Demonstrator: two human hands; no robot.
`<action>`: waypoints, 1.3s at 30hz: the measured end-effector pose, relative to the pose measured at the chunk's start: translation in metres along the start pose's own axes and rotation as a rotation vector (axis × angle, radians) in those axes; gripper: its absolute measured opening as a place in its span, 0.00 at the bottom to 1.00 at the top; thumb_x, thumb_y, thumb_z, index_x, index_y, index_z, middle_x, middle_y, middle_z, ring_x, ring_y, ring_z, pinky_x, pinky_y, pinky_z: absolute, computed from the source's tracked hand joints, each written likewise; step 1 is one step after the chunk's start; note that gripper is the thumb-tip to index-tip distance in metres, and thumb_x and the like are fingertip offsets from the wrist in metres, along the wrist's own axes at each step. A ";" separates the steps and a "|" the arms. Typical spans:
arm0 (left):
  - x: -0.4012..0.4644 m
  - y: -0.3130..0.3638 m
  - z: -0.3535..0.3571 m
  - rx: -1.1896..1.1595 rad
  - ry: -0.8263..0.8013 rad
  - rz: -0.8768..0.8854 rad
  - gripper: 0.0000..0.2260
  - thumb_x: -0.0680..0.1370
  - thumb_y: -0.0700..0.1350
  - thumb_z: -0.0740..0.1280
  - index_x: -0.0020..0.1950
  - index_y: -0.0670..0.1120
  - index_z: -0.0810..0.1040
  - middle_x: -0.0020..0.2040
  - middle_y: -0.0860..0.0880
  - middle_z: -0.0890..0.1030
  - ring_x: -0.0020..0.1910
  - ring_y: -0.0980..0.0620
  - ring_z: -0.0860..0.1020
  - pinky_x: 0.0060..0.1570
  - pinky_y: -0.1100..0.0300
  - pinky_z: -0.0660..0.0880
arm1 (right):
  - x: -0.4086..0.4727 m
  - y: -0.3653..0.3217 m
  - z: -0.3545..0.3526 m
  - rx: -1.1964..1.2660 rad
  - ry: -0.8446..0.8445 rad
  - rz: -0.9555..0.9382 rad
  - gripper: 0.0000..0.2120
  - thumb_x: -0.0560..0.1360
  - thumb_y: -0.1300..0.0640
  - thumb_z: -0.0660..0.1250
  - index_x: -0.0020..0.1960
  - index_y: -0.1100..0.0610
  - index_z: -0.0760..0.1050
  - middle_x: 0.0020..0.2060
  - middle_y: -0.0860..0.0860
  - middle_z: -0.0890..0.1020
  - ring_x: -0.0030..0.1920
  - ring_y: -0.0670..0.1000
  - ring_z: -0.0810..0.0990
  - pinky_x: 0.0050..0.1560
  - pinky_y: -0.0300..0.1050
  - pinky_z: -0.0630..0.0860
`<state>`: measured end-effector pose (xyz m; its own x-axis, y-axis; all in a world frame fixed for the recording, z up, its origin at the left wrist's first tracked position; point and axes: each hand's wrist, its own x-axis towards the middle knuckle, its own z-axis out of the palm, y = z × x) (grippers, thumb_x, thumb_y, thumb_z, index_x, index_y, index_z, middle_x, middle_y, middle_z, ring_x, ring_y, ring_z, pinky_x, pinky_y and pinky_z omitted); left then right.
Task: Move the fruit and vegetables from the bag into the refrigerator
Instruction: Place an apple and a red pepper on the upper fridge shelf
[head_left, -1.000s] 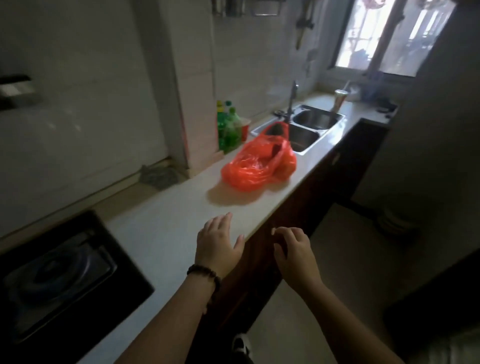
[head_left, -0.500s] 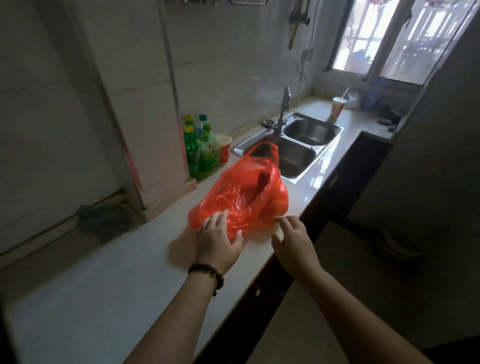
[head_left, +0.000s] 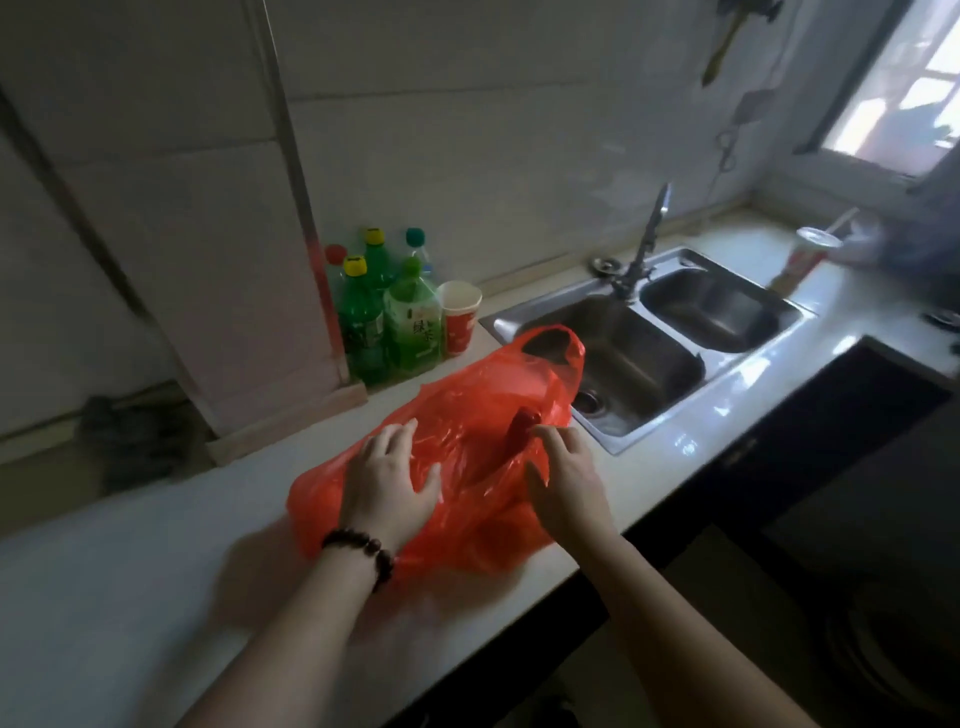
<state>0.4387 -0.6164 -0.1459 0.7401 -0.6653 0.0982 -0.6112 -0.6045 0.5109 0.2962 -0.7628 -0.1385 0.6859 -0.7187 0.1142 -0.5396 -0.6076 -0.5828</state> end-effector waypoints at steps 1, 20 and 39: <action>0.007 0.008 0.008 -0.017 0.011 -0.048 0.26 0.77 0.53 0.63 0.73 0.47 0.63 0.71 0.47 0.67 0.70 0.48 0.64 0.69 0.52 0.64 | 0.017 0.010 0.000 0.003 -0.041 -0.043 0.20 0.74 0.58 0.64 0.65 0.54 0.70 0.62 0.54 0.71 0.62 0.56 0.70 0.61 0.50 0.71; -0.022 0.085 0.092 0.216 -0.442 -0.379 0.32 0.68 0.66 0.65 0.67 0.56 0.63 0.62 0.52 0.72 0.63 0.49 0.72 0.63 0.50 0.65 | 0.130 0.091 0.013 -0.376 -0.658 -0.605 0.40 0.70 0.32 0.62 0.75 0.42 0.50 0.77 0.51 0.49 0.76 0.58 0.45 0.73 0.61 0.49; -0.058 0.099 0.153 0.248 -0.036 -0.534 0.33 0.69 0.57 0.68 0.70 0.44 0.66 0.68 0.46 0.70 0.64 0.45 0.71 0.65 0.49 0.65 | 0.087 0.127 0.011 0.004 -0.610 -0.274 0.56 0.62 0.34 0.71 0.75 0.43 0.36 0.75 0.53 0.33 0.75 0.61 0.38 0.72 0.62 0.54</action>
<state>0.2926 -0.7052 -0.2319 0.9561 -0.2523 -0.1491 -0.2070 -0.9415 0.2659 0.2926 -0.8985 -0.2114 0.9519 -0.2176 -0.2157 -0.3050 -0.7390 -0.6007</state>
